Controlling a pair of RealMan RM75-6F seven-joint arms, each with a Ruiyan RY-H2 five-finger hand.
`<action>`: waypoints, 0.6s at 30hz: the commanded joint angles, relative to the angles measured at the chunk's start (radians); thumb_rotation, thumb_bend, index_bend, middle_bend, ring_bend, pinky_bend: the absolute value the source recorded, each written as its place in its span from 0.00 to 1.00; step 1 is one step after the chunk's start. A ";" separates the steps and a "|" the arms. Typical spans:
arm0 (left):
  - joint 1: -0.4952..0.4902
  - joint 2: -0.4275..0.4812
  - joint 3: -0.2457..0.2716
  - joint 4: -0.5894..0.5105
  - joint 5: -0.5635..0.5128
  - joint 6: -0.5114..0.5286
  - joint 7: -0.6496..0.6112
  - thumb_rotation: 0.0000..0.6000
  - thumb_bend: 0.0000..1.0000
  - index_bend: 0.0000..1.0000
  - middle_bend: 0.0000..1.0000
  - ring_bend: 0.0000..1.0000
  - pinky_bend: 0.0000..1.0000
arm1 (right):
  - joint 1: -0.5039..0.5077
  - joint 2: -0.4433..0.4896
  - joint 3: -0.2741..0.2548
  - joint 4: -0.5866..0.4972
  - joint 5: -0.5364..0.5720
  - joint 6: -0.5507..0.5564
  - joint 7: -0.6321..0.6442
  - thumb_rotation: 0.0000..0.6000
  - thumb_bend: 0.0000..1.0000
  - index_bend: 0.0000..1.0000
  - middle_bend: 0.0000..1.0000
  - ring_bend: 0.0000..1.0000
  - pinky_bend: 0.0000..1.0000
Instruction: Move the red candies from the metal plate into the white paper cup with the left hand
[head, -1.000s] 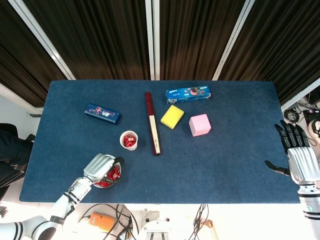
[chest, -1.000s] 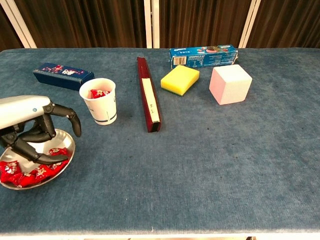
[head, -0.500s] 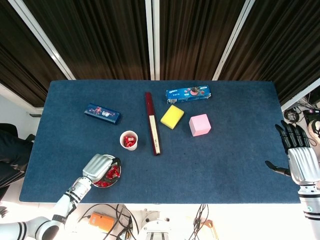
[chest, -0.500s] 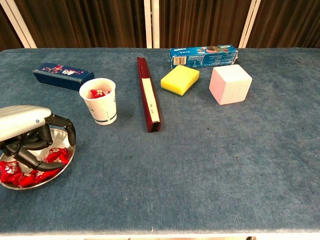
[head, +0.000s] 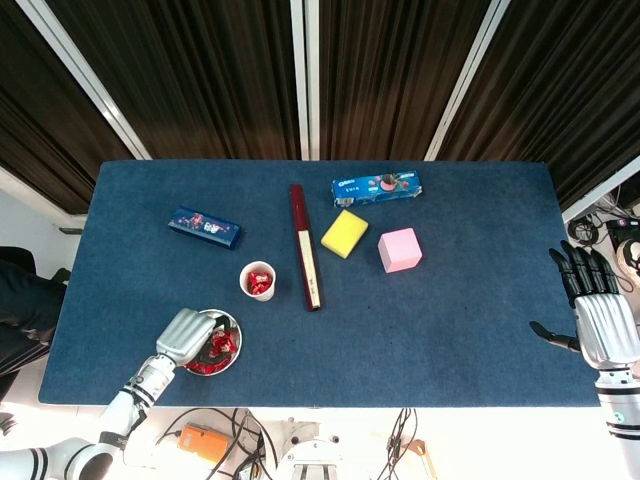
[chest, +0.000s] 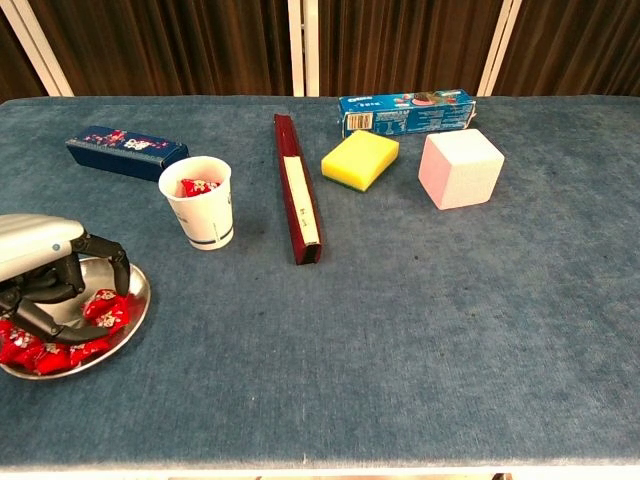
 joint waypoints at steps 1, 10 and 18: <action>0.002 0.001 0.000 0.003 -0.003 0.000 0.003 0.87 0.18 0.44 0.97 0.86 0.74 | 0.001 0.000 0.000 -0.001 0.001 -0.001 -0.002 1.00 0.16 0.00 0.06 0.00 0.02; 0.007 0.004 0.000 0.012 -0.015 -0.008 0.013 0.87 0.19 0.45 0.97 0.86 0.74 | 0.003 0.000 0.001 -0.008 0.003 -0.006 -0.012 1.00 0.16 0.00 0.06 0.00 0.02; 0.003 -0.005 0.000 0.031 -0.010 -0.027 -0.017 0.86 0.24 0.52 0.97 0.86 0.74 | 0.005 0.002 0.002 -0.016 0.006 -0.008 -0.022 1.00 0.16 0.00 0.06 0.00 0.02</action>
